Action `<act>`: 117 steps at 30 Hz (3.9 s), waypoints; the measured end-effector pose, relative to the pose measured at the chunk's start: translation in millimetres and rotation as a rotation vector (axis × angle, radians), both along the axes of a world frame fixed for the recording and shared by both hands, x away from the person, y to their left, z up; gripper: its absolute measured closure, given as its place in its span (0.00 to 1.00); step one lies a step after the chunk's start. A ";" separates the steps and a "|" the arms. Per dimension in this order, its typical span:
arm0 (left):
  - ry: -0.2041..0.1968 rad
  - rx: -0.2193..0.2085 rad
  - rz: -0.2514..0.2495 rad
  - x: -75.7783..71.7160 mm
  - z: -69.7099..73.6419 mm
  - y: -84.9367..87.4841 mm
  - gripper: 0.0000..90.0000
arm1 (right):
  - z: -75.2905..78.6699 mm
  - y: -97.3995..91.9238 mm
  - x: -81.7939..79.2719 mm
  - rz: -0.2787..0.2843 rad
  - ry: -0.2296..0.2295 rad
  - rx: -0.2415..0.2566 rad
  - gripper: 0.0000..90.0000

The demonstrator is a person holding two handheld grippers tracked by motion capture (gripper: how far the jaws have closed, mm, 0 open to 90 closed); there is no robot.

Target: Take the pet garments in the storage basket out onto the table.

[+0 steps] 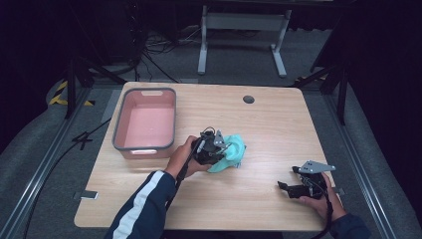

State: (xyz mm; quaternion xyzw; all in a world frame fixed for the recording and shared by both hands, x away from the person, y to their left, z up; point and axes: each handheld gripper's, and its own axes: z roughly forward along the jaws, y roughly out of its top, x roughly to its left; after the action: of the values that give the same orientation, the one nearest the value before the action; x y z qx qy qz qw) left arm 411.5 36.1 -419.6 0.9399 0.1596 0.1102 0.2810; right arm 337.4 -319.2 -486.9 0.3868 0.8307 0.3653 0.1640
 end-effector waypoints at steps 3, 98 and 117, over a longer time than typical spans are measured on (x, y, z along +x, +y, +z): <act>0.008 0.009 -0.003 0.2 -7.0 -3.7 0.83 | 0.0 0.0 0.0 0.000 0.000 0.000 0.17; -0.147 0.097 0.071 -55.5 19.4 102.1 0.26 | -0.1 0.1 -0.2 -0.002 -0.001 0.000 0.17; -0.151 0.144 0.168 -74.8 -6.6 160.8 0.26 | 0.0 0.1 -0.2 -0.002 -0.001 0.000 0.17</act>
State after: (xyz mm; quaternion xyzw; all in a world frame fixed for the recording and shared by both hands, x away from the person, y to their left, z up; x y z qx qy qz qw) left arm 336.7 196.9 -426.2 0.9299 0.2080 0.2151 0.2140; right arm 337.1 -319.1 -486.9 0.3876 0.8302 0.3653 0.1647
